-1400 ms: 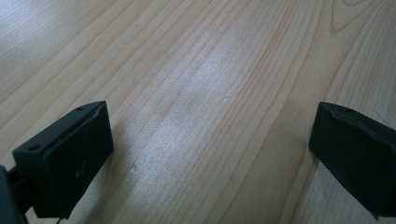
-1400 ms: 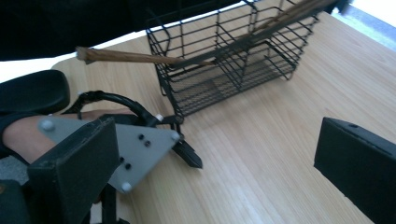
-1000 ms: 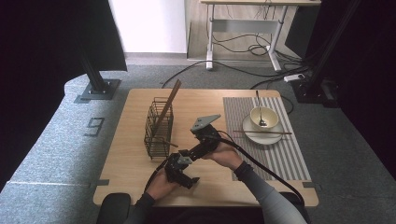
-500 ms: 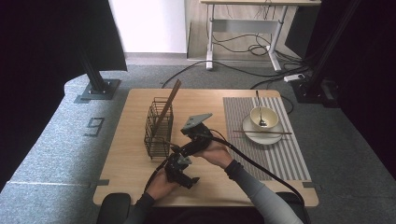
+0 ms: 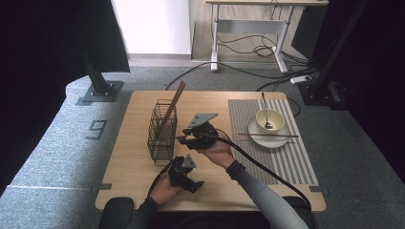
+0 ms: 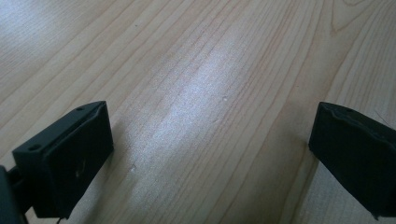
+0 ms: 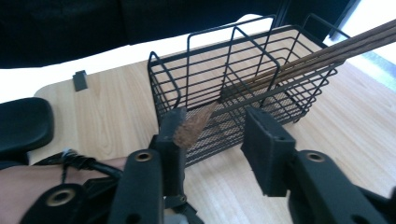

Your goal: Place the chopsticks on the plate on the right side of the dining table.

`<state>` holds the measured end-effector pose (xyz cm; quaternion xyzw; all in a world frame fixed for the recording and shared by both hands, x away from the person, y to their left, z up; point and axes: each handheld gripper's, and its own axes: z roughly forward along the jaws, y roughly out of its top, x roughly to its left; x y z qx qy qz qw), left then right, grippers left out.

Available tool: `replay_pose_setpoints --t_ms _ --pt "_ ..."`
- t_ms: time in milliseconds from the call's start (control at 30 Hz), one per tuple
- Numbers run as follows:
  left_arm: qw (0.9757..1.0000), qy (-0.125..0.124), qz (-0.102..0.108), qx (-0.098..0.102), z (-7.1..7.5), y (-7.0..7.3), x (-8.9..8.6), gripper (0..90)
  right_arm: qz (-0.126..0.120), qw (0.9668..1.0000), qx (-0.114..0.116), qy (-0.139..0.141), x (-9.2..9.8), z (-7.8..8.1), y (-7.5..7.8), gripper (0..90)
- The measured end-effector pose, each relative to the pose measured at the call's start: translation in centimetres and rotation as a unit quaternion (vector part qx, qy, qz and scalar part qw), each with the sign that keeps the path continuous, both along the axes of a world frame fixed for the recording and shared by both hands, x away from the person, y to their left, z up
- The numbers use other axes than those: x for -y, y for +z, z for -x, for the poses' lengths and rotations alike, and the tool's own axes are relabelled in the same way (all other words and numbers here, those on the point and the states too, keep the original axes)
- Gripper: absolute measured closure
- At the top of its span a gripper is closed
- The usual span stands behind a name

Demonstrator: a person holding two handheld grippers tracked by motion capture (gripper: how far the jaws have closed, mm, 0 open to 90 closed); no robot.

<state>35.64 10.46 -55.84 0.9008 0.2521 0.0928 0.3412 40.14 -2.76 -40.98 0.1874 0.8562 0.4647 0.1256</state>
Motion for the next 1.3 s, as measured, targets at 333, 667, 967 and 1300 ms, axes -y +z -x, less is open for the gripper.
replay_pose_setpoints --t_ms 333,667,967,1300 --pt "1.0000 0.000 -0.001 0.001 0.0 0.0 0.0 0.0 -0.013 0.9996 0.020 -0.016 -0.1 -1.3 -0.4 74.3" --pt "1.0000 -0.001 -0.002 0.001 0.0 0.0 0.0 0.0 -0.021 0.9996 0.017 -0.009 -0.4 -1.9 0.0 83.1" --pt "1.0000 -0.001 -0.002 0.000 0.0 0.0 0.0 0.0 -0.027 0.9996 0.009 0.003 0.2 -1.7 0.8 83.4" --pt "1.0000 -0.001 -0.002 0.000 0.0 0.0 0.0 0.0 -0.033 0.9992 0.001 0.023 1.3 -1.3 2.3 83.4"
